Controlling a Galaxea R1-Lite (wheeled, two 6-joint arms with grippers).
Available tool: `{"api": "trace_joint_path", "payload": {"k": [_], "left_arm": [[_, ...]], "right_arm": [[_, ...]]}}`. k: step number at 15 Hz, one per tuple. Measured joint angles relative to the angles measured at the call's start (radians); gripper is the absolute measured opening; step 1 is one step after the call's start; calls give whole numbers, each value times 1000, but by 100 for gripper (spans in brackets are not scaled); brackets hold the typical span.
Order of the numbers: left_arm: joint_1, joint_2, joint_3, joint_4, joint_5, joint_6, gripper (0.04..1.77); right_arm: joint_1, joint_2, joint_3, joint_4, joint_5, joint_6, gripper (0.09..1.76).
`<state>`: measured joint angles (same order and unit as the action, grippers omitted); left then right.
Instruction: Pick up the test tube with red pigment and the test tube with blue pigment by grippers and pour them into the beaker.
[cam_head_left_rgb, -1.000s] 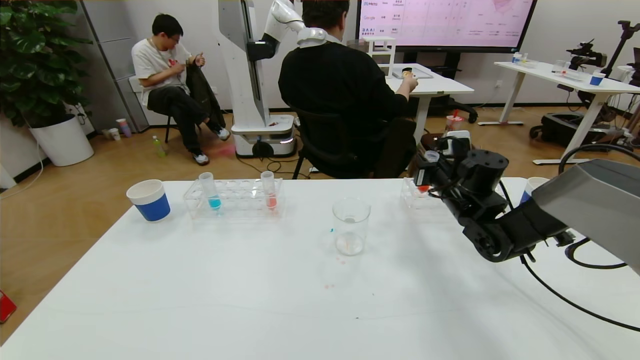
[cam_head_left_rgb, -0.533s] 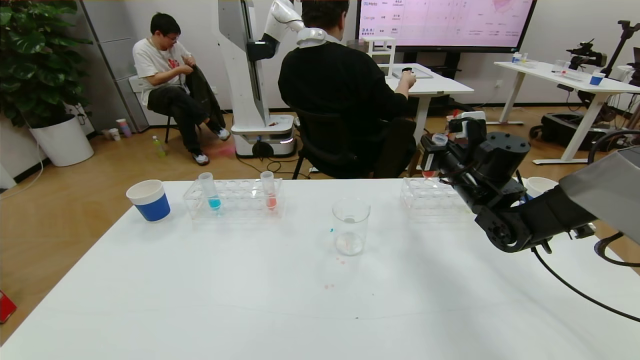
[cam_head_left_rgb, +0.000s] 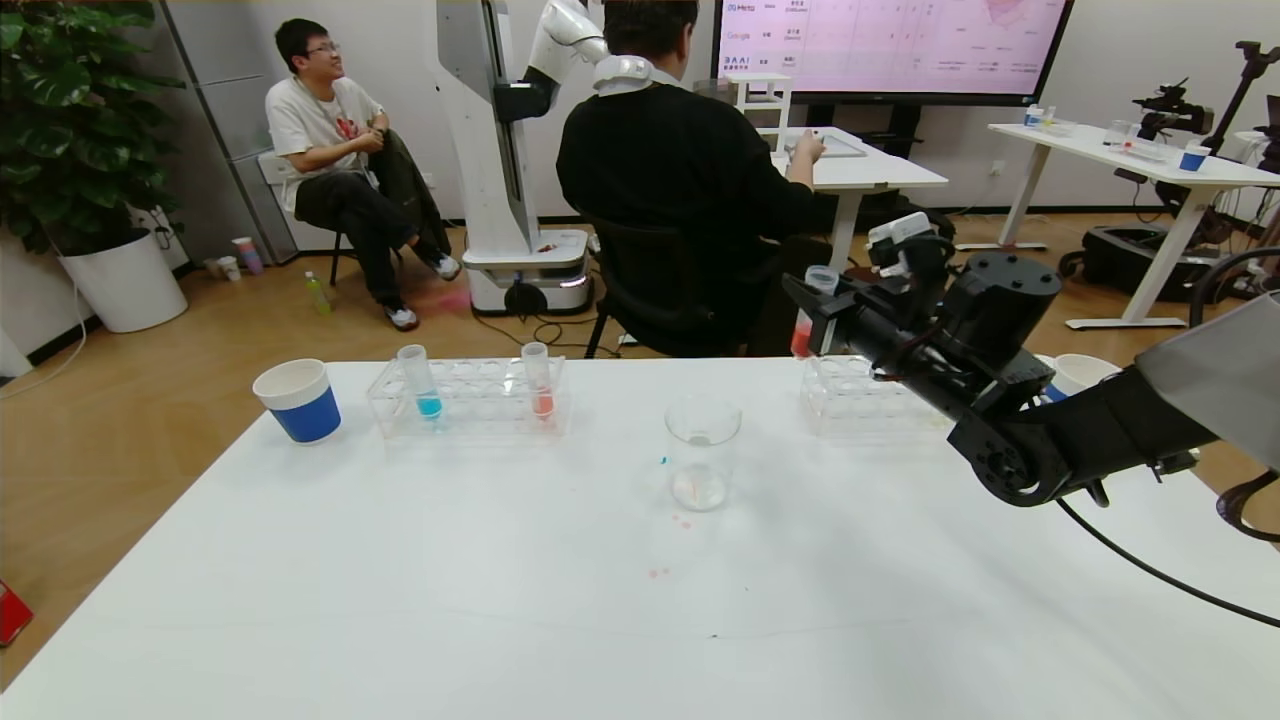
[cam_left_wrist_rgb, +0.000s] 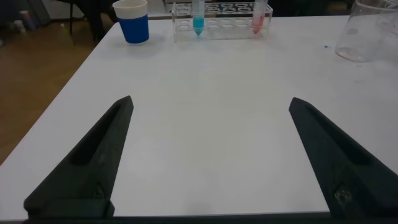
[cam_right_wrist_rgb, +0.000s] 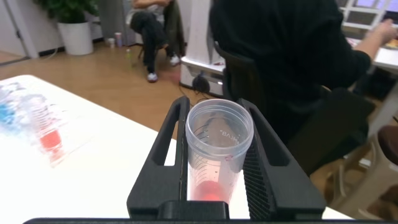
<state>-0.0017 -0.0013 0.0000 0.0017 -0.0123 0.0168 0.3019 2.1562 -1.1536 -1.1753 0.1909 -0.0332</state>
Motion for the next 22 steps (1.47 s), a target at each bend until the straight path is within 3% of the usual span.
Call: {"api": "trace_joint_path", "payload": {"k": [6,14,17,20,22], "left_arm": [[0,0,0,0,0,0,175],[0,0,0,0,0,0,175],[0,0,0,0,0,0,175],[0,0,0,0,0,0,175],[0,0,0,0,0,0,175]], "right_arm": [[28,23,13,-126,216,-229,51],[96,71,32,-137,244,-485,51],[87,109,18,-183,336,-573,51],[100,154,-34,-230,369,-591,51],[100,172,-59,-227,409,-671,51]]}}
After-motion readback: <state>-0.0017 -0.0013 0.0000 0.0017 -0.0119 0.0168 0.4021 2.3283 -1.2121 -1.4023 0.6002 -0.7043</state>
